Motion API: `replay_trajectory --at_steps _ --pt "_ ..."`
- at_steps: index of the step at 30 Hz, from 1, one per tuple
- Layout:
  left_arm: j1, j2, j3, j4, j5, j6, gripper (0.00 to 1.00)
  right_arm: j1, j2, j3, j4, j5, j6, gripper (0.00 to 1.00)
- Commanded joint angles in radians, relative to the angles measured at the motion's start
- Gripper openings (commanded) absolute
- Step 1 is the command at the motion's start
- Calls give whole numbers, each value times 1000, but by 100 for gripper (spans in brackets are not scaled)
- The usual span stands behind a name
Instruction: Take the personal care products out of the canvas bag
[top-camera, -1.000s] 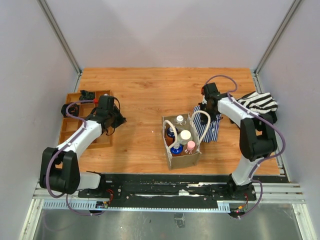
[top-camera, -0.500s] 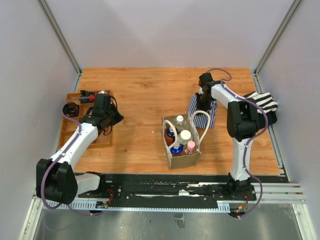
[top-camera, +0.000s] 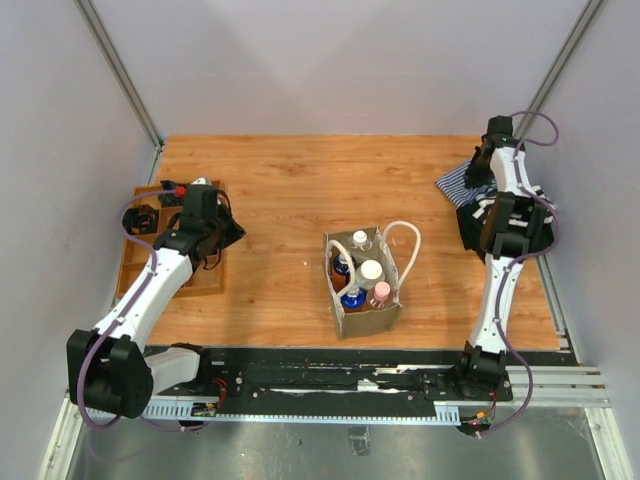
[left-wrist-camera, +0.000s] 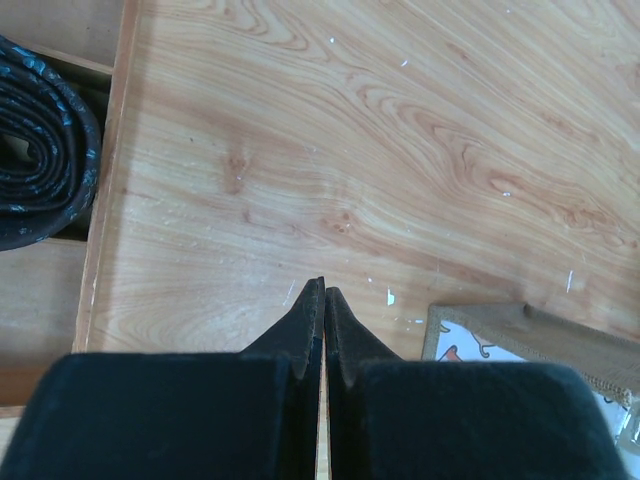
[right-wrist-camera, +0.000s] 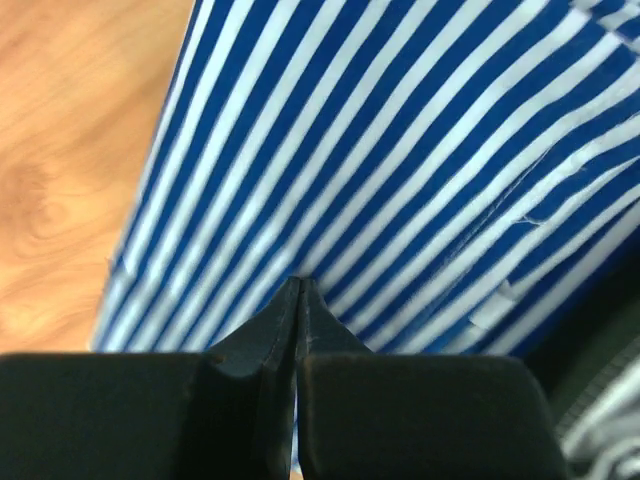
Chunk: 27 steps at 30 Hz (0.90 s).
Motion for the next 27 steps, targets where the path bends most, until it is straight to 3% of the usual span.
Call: replay_trajectory --at_steps 1,6,11,14,16,17,19,21,23,27 --pt "-10 -25 -6 50 10 8 0 48 -228 -221 202 69 -51 1" --pt "-35 -46 -40 154 64 10 0 157 -594 -588 552 -49 -179 1" --pt "-70 -17 -31 230 140 13 1 361 -868 -689 387 25 -283 1" --pt "-109 -14 -15 275 151 8 0 448 -1019 -800 348 -40 -249 1" --pt "-131 4 12 284 164 3 1 458 -1074 -819 290 -214 -212 14" --pt "-142 16 26 290 184 0 1 475 -1068 -787 217 -247 -214 27" --pt "-162 47 56 308 237 -8 13 534 -1049 -731 77 -237 -259 51" --pt "-190 67 80 319 259 -32 36 607 -1053 -732 16 -214 -292 66" --pt "-232 60 88 330 214 -57 52 670 -1070 -767 4 -198 -303 69" --pt "-311 48 116 323 158 -77 60 760 -1073 -842 15 -201 -333 65"
